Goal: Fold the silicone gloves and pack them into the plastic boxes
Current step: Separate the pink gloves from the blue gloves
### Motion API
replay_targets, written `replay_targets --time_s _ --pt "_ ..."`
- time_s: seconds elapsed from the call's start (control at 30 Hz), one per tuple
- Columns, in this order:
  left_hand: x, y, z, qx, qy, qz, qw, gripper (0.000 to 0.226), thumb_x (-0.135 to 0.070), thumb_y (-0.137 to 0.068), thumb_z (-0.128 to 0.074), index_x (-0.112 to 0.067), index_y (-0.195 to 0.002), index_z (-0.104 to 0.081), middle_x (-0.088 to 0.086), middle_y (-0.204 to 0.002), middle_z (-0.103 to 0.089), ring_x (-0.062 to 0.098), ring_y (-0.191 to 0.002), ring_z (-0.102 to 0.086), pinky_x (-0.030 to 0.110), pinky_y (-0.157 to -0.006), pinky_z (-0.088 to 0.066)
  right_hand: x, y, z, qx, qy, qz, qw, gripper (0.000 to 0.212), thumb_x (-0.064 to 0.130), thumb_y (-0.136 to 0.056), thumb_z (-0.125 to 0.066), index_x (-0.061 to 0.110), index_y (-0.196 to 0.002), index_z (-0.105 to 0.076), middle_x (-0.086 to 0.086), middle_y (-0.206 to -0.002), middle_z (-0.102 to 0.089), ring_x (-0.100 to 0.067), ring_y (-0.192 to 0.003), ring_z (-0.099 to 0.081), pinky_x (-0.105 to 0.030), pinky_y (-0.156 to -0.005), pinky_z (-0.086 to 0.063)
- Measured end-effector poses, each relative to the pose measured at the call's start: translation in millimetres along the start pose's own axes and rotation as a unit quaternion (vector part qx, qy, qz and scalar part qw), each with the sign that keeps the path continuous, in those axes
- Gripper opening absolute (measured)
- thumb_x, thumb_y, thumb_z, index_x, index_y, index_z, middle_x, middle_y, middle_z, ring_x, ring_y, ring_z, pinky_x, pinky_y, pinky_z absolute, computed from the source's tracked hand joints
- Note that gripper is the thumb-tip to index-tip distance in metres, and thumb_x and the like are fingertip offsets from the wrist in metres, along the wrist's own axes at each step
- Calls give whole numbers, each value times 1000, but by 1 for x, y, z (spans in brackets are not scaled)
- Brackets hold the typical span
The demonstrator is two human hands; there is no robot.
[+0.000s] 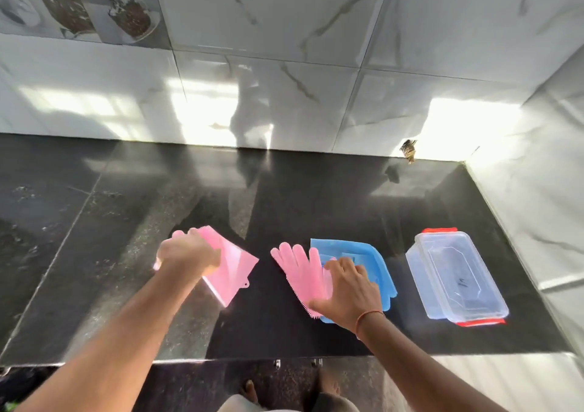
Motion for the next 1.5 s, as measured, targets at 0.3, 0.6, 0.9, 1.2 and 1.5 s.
replay_targets --time_s 0.3,0.6,0.9,1.2,1.5 --pt "-109 65 -50 -73 16 -403 912 110 -31 -94 -77 -37 -175 -2 -3 -174 -25 30 -154 -38 46 -111 -51 14 3 -21 -32 -136 -48 989 31 45 -93 -52 22 -105 -70 3 -108 -67 -27 -109 -63 -49 -111 -50" --pt "-108 59 -64 -116 342 -511 780 102 -45 -80 -86 -47 -166 -31 -24 -162 -51 3 -147 -53 34 -119 -47 44 2 27 -74 -414 -33 906 13 33 -88 -60 26 -77 -61 13 -66 -65 -5 -63 -60 -18 -54 -43" --pt "-29 21 -43 7 688 -298 661 53 -40 -84 -93 -21 -128 -70 0 -99 -81 10 -86 -79 24 -76 -65 143 -29 40 8 -626 4 780 27 36 -89 -85 24 -112 -76 5 -107 -79 -12 -88 -74 -38 -72 -64" --pt "25 -16 -99 21 640 -88 763 34 -18 -106 -73 -10 -137 -61 14 -112 -74 27 -99 -73 28 -69 -58 147 -32 -9 27 -529 -10 848 31 24 -94 -72 24 -126 -71 13 -119 -70 -14 -108 -71 -46 -90 -67" --pt "86 -54 -88 -14 521 -61 851 54 -30 -84 -94 -26 -125 -59 5 -109 -67 30 -98 -73 43 -68 -66 46 -10 -25 -32 -415 -28 909 19 25 -96 -72 34 -113 -68 19 -103 -71 -6 -84 -69 -30 -86 -61"
Point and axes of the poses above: each hand's wrist, its own y-axis away from the middle knuckle, its own z-axis out of the back of the hand, x = y × z, the point moved 3 cm from there along -y, towards the middle knuckle
